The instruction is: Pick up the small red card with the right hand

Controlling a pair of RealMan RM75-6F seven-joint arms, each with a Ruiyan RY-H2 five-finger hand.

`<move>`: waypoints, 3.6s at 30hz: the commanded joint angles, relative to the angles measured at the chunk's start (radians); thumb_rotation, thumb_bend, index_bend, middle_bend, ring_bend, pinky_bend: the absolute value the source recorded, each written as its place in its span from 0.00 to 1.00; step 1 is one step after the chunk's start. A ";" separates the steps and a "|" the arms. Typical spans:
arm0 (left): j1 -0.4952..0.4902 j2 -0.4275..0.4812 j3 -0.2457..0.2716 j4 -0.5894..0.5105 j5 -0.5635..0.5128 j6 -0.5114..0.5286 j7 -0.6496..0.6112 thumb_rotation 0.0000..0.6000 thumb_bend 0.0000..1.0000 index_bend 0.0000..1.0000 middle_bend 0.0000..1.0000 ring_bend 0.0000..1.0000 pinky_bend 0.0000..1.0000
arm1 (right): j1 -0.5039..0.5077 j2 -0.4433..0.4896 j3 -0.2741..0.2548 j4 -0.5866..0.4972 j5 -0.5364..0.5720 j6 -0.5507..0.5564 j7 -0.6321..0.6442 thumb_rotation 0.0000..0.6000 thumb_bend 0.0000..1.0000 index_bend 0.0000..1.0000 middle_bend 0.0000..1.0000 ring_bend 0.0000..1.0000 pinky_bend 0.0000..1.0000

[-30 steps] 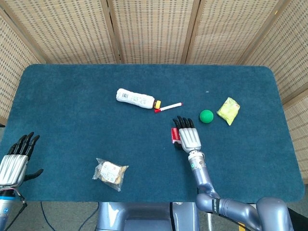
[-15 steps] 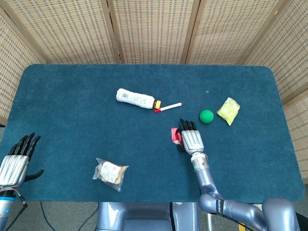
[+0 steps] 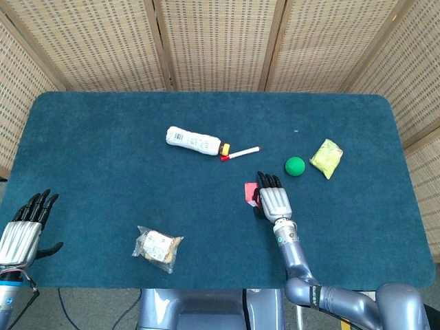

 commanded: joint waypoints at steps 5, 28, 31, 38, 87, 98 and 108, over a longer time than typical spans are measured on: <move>0.000 0.001 0.000 -0.001 0.000 0.001 -0.003 1.00 0.14 0.00 0.00 0.00 0.16 | -0.001 0.003 -0.003 -0.016 0.000 0.001 0.000 1.00 0.34 0.54 0.02 0.00 0.03; 0.000 0.003 0.002 -0.004 0.006 0.003 -0.005 1.00 0.15 0.00 0.00 0.00 0.16 | 0.011 -0.007 0.003 -0.028 0.016 0.005 -0.011 1.00 0.33 0.58 0.05 0.00 0.03; -0.001 0.002 0.002 -0.004 0.005 0.002 -0.004 1.00 0.15 0.00 0.00 0.00 0.16 | 0.013 -0.010 0.003 -0.024 0.014 0.006 -0.008 1.00 0.36 0.59 0.05 0.00 0.03; -0.001 0.002 0.002 -0.004 0.006 0.003 -0.004 1.00 0.15 0.00 0.00 0.00 0.16 | 0.013 -0.010 0.002 -0.024 0.012 0.007 -0.007 1.00 0.47 0.61 0.06 0.00 0.03; -0.002 0.001 0.002 -0.001 0.008 0.002 -0.009 1.00 0.15 0.00 0.00 0.00 0.16 | 0.061 0.008 0.024 -0.011 0.050 -0.028 -0.036 1.00 0.56 0.64 0.09 0.00 0.03; -0.003 0.000 0.000 0.000 0.006 0.002 -0.007 1.00 0.15 0.00 0.00 0.00 0.16 | 0.094 0.013 0.047 0.005 0.069 -0.034 -0.058 1.00 0.56 0.63 0.09 0.00 0.03; -0.005 -0.002 -0.001 0.003 0.000 -0.004 -0.005 1.00 0.15 0.00 0.00 0.00 0.16 | 0.130 0.019 0.073 0.023 0.093 -0.038 -0.089 1.00 0.55 0.63 0.09 0.00 0.03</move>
